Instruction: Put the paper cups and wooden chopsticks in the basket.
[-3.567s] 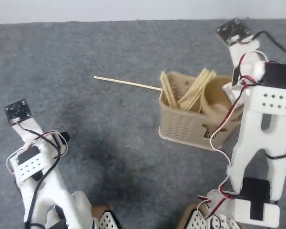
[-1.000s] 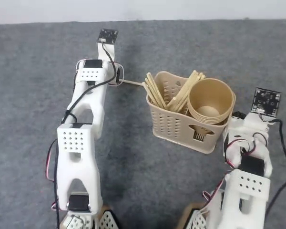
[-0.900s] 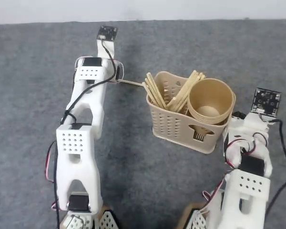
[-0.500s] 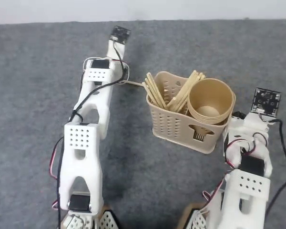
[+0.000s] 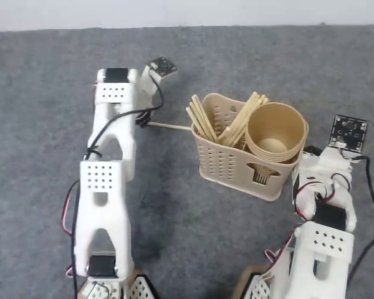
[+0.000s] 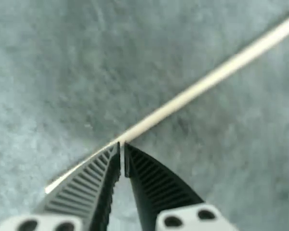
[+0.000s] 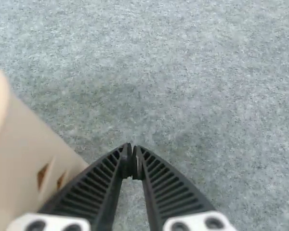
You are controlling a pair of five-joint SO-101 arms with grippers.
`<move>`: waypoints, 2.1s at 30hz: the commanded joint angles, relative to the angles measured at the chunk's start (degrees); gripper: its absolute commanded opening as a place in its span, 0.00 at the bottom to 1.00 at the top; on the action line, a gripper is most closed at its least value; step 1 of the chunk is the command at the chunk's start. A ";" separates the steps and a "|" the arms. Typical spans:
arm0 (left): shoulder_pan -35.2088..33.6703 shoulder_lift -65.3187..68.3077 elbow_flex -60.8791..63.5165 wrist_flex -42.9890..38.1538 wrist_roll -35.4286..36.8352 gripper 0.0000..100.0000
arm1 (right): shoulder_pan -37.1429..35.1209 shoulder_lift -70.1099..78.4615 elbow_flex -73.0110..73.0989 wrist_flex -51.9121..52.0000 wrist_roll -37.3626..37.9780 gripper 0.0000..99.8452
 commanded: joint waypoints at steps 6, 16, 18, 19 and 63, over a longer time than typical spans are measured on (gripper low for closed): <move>-4.57 -15.47 4.97 2.02 -11.60 0.01 | -1.01 -1.19 -0.26 -1.10 0.97 0.01; -2.99 -18.29 3.47 -5.80 -13.54 0.01 | -1.01 -1.19 -0.26 -1.10 0.97 0.01; -2.90 -17.23 3.56 -10.81 -16.26 0.01 | -1.01 -1.19 -0.26 -1.19 0.97 0.01; -2.73 -16.35 3.56 -12.75 -17.85 0.01 | -0.92 -1.19 -0.26 -1.19 0.97 0.01; 5.01 15.91 -14.46 -15.03 -43.34 0.02 | 8.22 -1.19 0.70 -6.73 -3.60 0.15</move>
